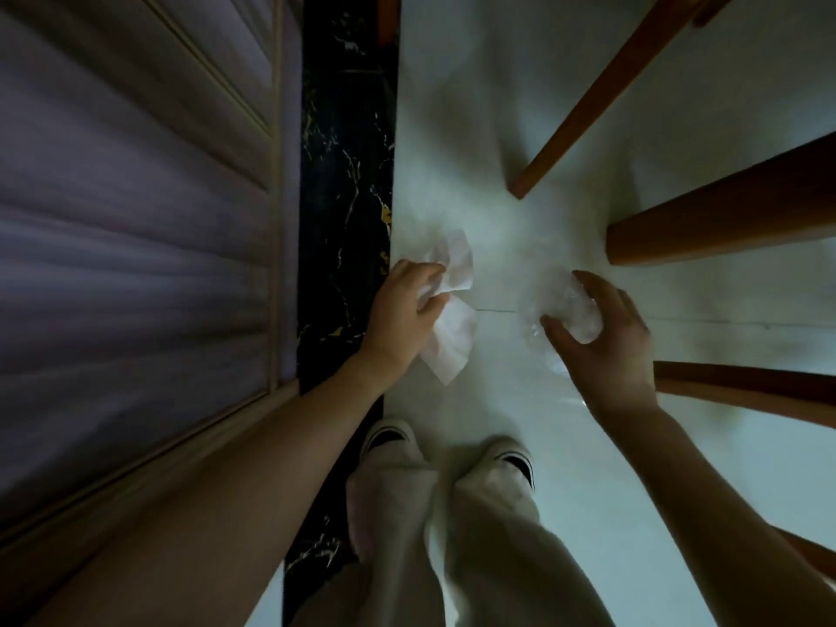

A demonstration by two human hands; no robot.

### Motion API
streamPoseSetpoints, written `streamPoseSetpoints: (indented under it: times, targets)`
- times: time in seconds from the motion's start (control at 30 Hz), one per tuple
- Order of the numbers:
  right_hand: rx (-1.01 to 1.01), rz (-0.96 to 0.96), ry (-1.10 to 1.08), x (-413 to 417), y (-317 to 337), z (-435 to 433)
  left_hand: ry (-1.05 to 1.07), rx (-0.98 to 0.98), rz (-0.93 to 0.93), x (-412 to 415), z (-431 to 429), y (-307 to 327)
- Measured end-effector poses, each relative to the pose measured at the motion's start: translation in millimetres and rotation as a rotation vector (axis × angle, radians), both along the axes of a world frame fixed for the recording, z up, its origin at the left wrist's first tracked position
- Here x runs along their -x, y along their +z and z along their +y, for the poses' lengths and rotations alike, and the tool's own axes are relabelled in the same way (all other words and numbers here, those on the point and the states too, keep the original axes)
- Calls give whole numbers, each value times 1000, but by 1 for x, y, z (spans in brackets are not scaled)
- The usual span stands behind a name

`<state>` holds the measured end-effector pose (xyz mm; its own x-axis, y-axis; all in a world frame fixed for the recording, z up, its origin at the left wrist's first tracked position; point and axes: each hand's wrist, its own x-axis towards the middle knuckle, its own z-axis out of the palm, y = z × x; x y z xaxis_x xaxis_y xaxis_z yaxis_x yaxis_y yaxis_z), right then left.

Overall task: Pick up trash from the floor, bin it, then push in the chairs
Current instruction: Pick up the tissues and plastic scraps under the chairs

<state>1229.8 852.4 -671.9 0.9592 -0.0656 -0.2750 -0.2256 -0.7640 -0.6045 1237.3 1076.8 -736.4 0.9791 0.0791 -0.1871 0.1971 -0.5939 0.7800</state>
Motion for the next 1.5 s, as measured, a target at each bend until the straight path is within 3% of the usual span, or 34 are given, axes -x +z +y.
streamPoseSetpoints:
  times: [0.2, 0.4, 0.53, 0.77, 0.93, 1.13, 1.5]
  targets:
    - [-53, 14, -24, 22, 199, 24, 67, 48, -28, 15, 10, 227]
    - [-34, -130, 77, 30, 408, 50, 140, 88, -147, 5, 21, 445]
    - [-87, -242, -45, 26, 524, 58, 272, 135, -212, 5, 18, 561]
    - [-126, -395, -19, 33, 662, 53, 225, 120, -360, 32, 18, 712]
    - [-146, -438, 3, 56, 712, 38, 105, 81, -457, 60, 19, 776]
    - [-153, -417, 71, 80, 721, 18, 99, 43, -460, 109, 6, 780]
    - [-239, -390, 482, 88, 728, -27, 553, -15, -440, 189, -60, 784]
